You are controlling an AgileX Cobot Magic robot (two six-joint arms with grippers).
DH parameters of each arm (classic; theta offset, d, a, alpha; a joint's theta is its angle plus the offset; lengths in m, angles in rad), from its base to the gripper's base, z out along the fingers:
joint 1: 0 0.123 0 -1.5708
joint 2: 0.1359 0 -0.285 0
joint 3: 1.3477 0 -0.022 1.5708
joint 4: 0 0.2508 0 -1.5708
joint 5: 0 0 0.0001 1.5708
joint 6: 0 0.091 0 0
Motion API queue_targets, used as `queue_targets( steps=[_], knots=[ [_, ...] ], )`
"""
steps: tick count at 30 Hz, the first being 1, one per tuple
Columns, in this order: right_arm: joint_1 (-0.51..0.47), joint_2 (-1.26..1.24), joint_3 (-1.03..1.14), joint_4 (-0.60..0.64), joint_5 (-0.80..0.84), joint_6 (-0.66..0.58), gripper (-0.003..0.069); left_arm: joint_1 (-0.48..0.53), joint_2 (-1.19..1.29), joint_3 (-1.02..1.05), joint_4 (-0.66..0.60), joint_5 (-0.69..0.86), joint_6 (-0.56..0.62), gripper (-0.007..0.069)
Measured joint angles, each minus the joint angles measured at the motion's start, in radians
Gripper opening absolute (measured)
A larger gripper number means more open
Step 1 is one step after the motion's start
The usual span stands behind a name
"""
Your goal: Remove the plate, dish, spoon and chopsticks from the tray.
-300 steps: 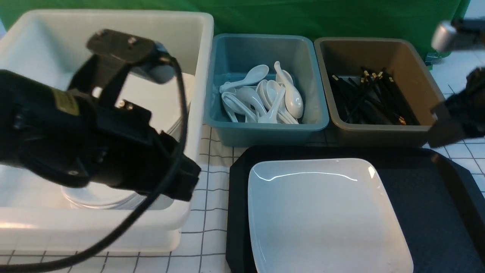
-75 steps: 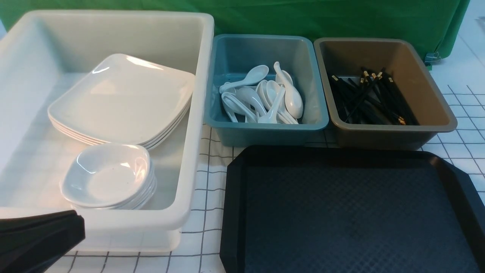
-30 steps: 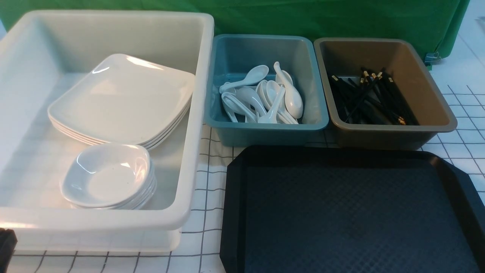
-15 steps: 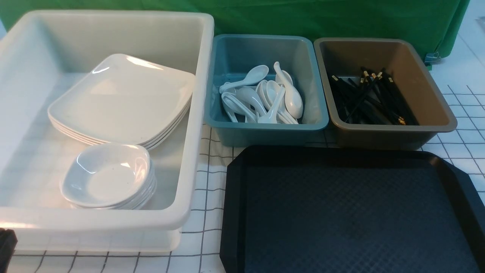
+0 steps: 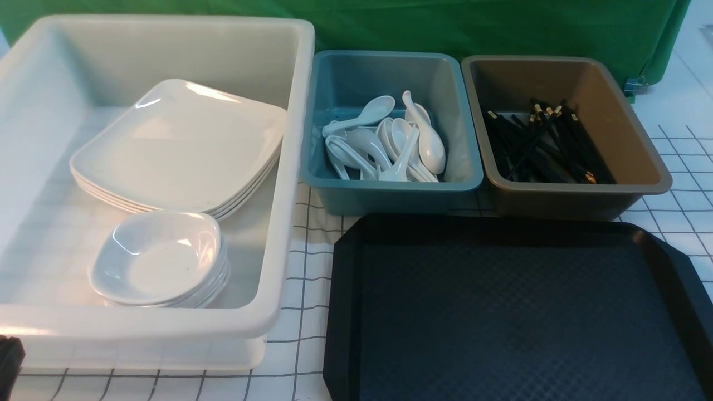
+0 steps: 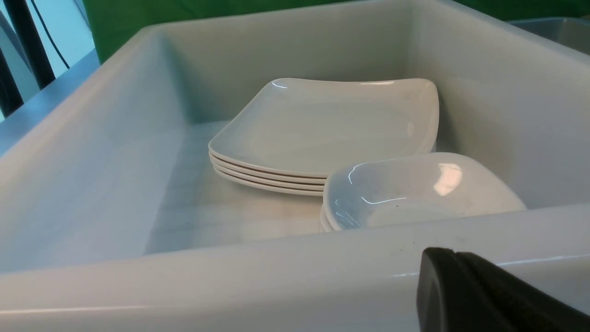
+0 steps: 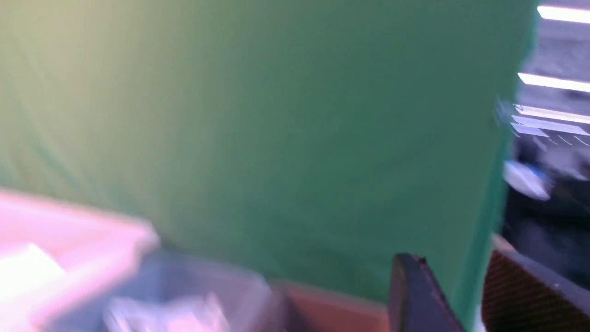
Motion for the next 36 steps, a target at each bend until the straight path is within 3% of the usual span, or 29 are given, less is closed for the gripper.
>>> queue_targets(
  steps=[7, 10, 36],
  knots=[
    [-0.128, -0.021, 0.291, -0.001, 0.012, -0.014, 0.0239, 0.000, 0.000, 0.000, 0.001, 0.000, 0.000, 0.0004],
    [-0.155, -0.048, 0.328, 0.002, 0.115, -0.012, 0.0239, 0.000, 0.000, 0.000, 0.001, 0.000, 0.000, 0.0004],
    [-0.158, -0.053, 0.333, 0.000, 0.160, -0.023, 0.0239, 0.000, 0.000, 0.000, 0.011, 0.000, 0.000, 0.0004]
  ],
)
